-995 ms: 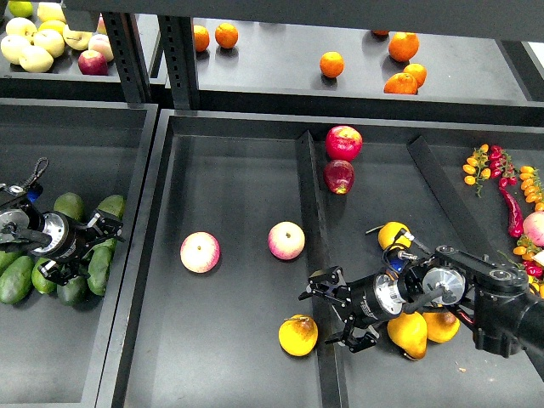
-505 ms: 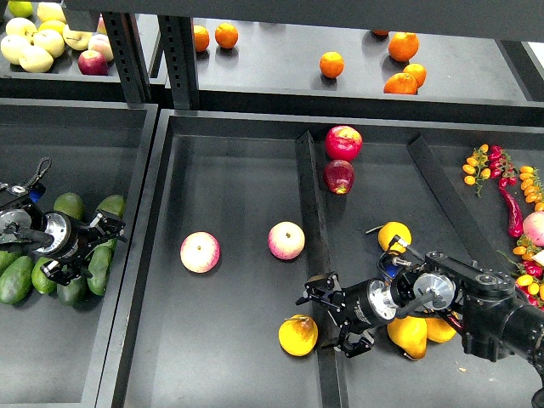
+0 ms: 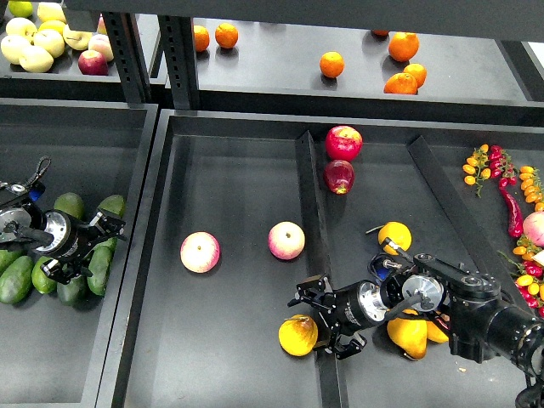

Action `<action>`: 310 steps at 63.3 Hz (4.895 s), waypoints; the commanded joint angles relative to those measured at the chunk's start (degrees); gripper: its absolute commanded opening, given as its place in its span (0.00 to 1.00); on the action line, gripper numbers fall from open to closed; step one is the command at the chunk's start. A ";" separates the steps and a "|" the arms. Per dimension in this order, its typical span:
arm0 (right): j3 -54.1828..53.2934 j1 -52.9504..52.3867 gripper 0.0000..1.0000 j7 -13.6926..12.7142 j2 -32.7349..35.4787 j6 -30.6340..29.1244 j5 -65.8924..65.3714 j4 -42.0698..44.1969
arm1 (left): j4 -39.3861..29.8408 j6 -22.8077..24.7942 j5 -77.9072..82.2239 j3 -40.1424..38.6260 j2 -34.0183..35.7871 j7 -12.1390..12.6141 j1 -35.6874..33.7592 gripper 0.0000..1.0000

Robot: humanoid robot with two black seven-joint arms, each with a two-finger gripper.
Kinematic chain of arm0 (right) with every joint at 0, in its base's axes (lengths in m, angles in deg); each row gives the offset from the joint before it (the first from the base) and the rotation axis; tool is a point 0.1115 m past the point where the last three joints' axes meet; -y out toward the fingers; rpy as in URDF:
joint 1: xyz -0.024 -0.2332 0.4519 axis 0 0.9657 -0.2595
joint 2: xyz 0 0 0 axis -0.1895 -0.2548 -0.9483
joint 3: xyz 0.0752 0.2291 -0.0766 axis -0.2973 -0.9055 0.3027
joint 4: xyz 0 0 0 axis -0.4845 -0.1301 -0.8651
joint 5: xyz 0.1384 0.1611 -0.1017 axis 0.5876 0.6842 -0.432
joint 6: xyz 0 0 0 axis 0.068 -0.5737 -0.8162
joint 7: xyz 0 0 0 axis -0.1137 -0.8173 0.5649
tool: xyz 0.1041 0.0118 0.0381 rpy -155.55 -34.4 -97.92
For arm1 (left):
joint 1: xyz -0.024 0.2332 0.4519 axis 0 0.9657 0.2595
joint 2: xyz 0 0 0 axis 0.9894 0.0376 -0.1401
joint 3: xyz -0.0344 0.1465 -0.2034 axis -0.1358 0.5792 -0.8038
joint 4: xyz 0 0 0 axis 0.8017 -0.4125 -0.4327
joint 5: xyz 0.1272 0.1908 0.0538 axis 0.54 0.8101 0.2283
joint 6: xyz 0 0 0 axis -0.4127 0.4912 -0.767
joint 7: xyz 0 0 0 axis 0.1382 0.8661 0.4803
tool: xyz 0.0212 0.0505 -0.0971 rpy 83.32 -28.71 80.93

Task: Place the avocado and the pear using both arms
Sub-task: 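Lower the right gripper around the yellow pear and close it, then lift the pear with the right gripper and carry it toward the pear bin, then lower the pear among the yellow pears and open the right gripper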

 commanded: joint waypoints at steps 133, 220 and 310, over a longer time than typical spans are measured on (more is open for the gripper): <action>-1.56 -5.17 0.06 0.00 -0.96 0.00 1.11 0.37 | -0.06 -0.01 0.00 -0.80 -0.09 0.00 -0.17 1.00; 15.22 -15.02 0.05 0.00 34.28 0.00 22.73 -25.38 | 0.03 -0.01 0.18 -0.98 -0.27 0.00 -0.26 1.00; 22.26 -3.50 0.07 0.00 23.47 0.00 22.73 -14.04 | 0.03 -0.01 0.09 -1.07 -0.27 0.00 0.18 1.00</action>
